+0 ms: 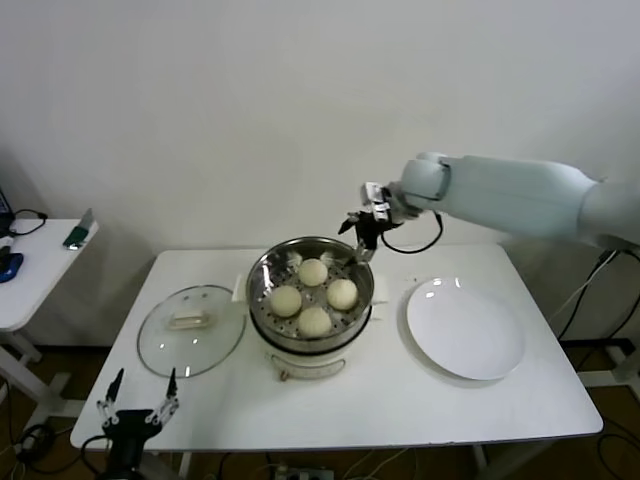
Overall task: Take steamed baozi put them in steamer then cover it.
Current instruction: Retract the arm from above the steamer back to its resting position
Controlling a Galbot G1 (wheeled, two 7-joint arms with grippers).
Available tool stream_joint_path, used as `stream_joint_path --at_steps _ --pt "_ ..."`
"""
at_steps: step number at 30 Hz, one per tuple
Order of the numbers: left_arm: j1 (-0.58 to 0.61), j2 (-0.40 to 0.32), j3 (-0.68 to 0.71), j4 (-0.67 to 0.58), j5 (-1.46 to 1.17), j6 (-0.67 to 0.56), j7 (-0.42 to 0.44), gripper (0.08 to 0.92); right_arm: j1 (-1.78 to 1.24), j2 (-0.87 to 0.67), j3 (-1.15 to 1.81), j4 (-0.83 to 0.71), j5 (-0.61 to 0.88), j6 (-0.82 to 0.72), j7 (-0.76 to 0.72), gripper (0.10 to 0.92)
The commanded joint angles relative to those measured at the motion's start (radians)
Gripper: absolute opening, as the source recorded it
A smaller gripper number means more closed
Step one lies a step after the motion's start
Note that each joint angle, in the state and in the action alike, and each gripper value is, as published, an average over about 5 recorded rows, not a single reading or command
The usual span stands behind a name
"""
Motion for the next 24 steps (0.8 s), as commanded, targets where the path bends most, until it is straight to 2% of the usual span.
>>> stream_joint_path --at_steps 1,6,13,18,24 --pt "0.001 -0.002 0.001 -0.009 0.088 0.001 -0.019 0.823 -0.427 -0.349 0.511 0.148 -0.11 0.196 0.341 0.823" --pt "-0.011 -0.007 0.003 -0.019 0.196 0.003 -0.021 0.823 -0.768 -0.37 0.874 0.153 -0.172 0.227 0.379 0.823" --pt "-0.026 -0.005 0.016 -0.042 0.345 0.035 -0.037 0.823 -1.181 -0.294 1.359 0.152 -0.26 0.279 0.411 0.823" --pt "-0.04 0.001 0.018 -0.044 0.619 0.083 -0.09 0.823 -1.412 -0.255 1.577 0.204 -0.262 0.312 0.475 0.823" --pt "-0.082 0.036 0.019 -0.007 0.92 0.131 -0.097 0.823 -1.629 -0.186 1.792 0.273 -0.271 0.334 0.47 0.823"
